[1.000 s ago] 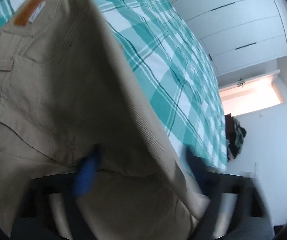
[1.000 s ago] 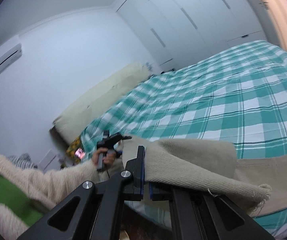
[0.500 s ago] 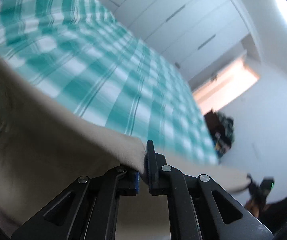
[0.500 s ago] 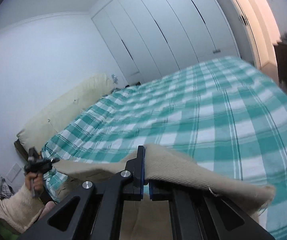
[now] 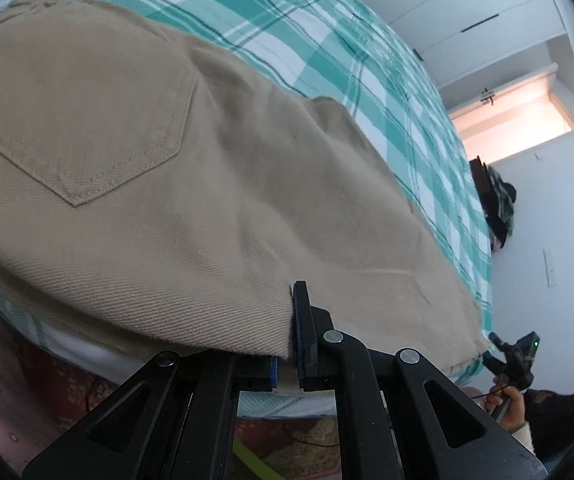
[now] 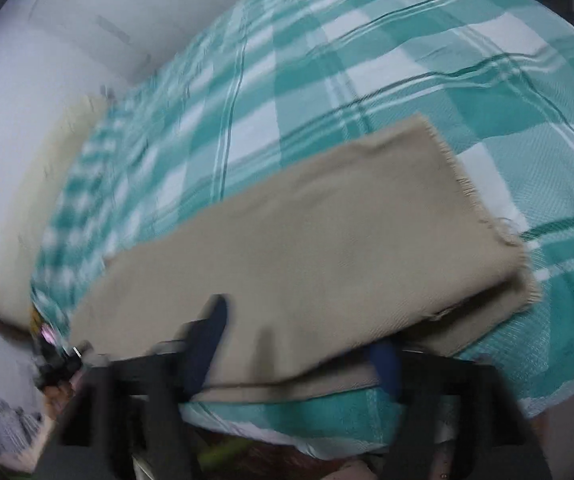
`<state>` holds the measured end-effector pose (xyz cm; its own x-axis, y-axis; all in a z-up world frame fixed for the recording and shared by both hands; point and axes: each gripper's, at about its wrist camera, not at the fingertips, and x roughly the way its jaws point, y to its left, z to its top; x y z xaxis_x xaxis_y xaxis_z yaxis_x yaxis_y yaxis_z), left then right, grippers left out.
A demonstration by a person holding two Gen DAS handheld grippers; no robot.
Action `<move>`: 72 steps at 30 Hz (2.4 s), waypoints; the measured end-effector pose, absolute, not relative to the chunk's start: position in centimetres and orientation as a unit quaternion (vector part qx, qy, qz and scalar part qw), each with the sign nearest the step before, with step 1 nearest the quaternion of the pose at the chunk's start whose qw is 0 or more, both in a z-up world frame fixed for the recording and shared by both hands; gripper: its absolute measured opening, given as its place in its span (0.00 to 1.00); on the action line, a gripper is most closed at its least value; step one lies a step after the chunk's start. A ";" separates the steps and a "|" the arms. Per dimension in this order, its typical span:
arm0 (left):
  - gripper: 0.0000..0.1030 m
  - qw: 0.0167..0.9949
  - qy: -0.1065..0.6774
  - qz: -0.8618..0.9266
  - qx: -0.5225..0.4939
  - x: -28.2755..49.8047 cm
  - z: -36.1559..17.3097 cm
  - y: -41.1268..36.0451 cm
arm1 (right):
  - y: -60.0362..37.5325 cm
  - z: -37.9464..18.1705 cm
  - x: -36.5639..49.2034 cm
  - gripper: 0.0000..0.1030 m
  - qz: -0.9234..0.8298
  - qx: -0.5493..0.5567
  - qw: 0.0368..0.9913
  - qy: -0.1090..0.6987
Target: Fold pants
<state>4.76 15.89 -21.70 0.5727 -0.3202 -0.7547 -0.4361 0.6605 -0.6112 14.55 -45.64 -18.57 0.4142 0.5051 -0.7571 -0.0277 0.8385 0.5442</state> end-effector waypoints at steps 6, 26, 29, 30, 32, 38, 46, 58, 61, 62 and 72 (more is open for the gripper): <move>0.04 0.785 0.454 0.033 -0.420 3.8 -21.8 15.5 | -50.8 -19.8 13.3 0.15 0.108 0.389 0.783 0.472; 0.03 0.795 0.489 0.048 -0.357 4.1 -22.4 14.4 | -49.2 -18.1 12.1 0.04 0.037 0.162 0.828 0.535; 0.03 0.796 0.489 0.048 -0.353 4.0 -22.5 14.3 | -49.3 -18.1 12.0 0.04 0.038 0.168 0.829 0.533; 0.03 0.796 0.490 0.049 -0.353 4.0 -22.5 14.3 | -49.1 -18.2 12.3 0.04 0.037 0.172 0.828 0.532; 0.03 0.796 0.491 0.050 -0.350 4.0 -22.4 14.2 | -49.1 -18.3 12.5 0.04 0.031 0.180 0.828 0.530; 0.08 0.798 0.497 0.052 -0.337 4.1 -22.2 14.0 | -51.3 -17.7 11.2 0.10 -0.018 0.236 0.835 0.497; 0.69 0.778 0.553 0.079 -0.287 0.1 -18.4 12.7 | -50.1 -12.9 8.8 0.34 -0.093 0.142 0.892 0.419; 0.85 0.848 0.488 0.097 -0.185 7.3 -16.2 12.3 | -45.7 -18.2 14.6 0.60 0.055 0.053 0.831 0.552; 0.78 0.795 0.563 0.126 -0.188 7.9 -21.2 13.5 | -45.6 -18.2 14.4 0.60 0.059 0.049 0.832 0.550; 0.78 0.797 0.563 0.125 -0.179 7.2 -21.6 13.3 | -45.7 -18.2 14.3 0.60 0.061 0.050 0.832 0.549; 0.87 0.837 0.528 0.037 -0.142 8.8 -15.2 7.2 | -45.8 -18.0 14.2 0.60 0.062 0.064 0.836 0.541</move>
